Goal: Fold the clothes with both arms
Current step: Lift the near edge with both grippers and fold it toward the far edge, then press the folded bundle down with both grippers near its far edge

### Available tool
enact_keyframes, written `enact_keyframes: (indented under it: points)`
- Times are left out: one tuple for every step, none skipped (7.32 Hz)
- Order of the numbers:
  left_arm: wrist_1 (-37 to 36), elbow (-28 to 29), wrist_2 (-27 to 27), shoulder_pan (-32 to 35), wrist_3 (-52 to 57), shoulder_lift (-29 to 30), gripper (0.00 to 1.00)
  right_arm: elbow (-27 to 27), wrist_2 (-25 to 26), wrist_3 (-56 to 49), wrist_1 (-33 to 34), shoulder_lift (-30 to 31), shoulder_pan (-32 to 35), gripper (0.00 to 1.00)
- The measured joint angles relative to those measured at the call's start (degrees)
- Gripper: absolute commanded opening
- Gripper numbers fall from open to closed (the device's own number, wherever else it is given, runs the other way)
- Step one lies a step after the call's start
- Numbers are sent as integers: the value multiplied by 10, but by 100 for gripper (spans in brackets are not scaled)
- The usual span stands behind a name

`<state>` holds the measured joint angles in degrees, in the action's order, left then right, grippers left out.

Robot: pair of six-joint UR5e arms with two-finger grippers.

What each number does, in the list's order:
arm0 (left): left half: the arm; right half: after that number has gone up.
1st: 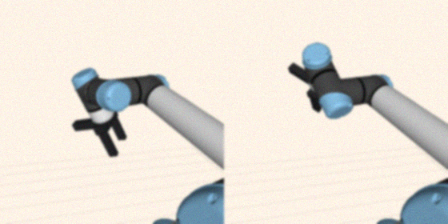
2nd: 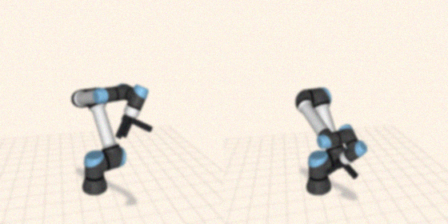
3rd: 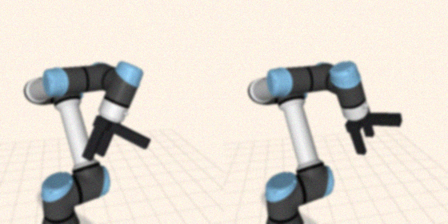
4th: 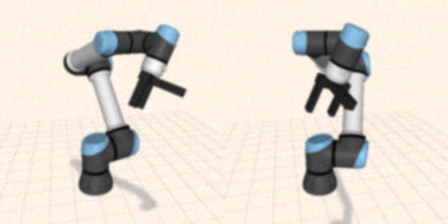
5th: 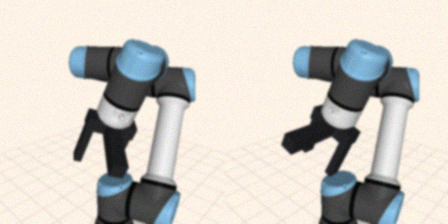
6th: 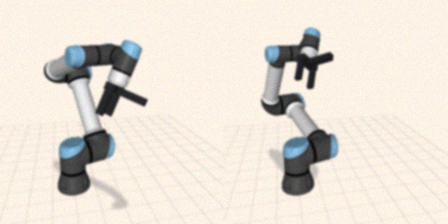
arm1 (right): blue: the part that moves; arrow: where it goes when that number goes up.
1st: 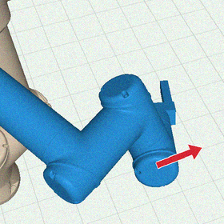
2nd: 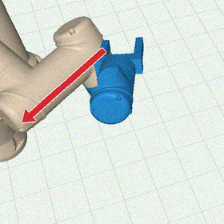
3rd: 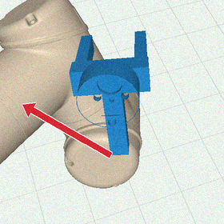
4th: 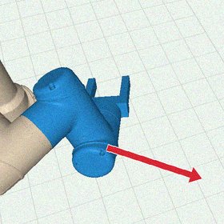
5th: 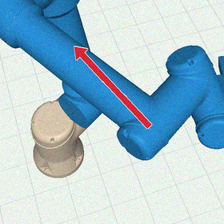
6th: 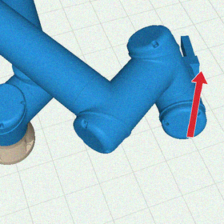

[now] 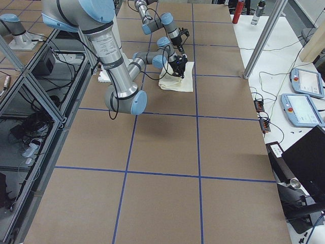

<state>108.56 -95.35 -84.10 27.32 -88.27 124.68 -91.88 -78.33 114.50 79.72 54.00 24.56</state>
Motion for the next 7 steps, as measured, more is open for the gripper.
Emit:
enact_keyframes:
  points:
    - [0, 3, 0, -1, 0, 1, 0, 3, 0, -3, 0, 0, 3, 5]
    - [1, 4, 0, -1, 0, 2, 0, 4, -1, -4, 0, 0, 4, 7]
    - [1, 4, 0, -1, 0, 2, 16, 4, -1, -5, 0, 1, 6, 29]
    - [1, 4, 0, -2, 0, 2, 99, 5, -1, -6, 0, 1, 7, 99]
    - [1, 3, 0, -2, 3, 2, 100, 5, -2, -16, 0, 2, 7, 100]
    - [3, 0, 0, -1, 16, 0, 100, 5, -2, -35, -1, 2, 7, 100]
    - [6, -11, -11, 0, 43, -4, 100, 0, -5, -53, -2, 1, 7, 100]
